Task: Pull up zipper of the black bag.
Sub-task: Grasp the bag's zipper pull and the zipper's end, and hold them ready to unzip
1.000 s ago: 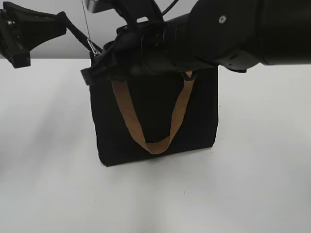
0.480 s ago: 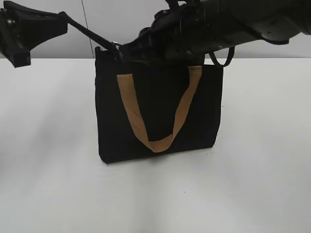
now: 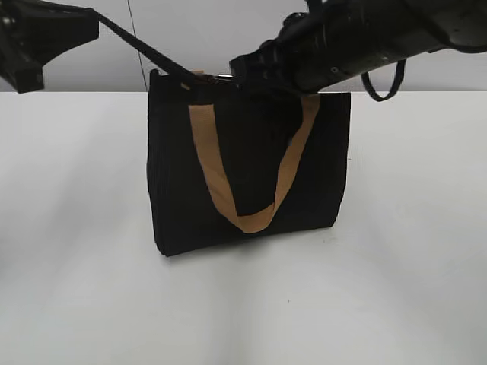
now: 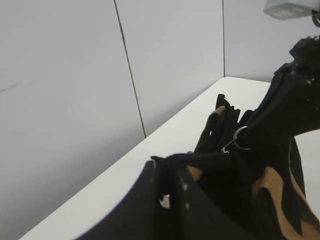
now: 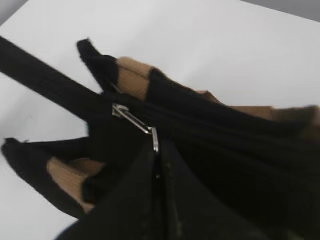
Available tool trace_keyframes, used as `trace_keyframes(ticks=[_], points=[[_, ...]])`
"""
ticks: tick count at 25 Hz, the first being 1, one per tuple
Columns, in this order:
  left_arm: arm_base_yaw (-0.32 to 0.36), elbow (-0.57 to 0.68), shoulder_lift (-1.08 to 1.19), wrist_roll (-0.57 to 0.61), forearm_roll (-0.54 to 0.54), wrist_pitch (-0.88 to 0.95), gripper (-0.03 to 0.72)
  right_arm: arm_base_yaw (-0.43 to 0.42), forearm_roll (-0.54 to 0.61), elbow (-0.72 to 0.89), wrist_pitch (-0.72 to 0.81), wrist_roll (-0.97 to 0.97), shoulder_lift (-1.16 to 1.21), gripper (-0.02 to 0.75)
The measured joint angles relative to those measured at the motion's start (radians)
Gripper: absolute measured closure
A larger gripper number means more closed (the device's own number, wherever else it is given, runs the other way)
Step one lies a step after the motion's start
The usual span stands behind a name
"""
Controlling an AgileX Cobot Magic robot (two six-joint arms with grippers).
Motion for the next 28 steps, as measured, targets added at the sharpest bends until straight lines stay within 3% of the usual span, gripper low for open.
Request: trace_keyframes(ticks=[14,28], points=[[0.001,0.0,-0.002,0.0,-0.015,0.03,0.661,-0.208,-0.008,0.001,0.107,0.02,-0.04,0.738],[0.001,0.0,-0.003,0.0,-0.013,0.035,0.661,-0.249,-0.041,0.003,0.119,0.03,-0.04,0.738]])
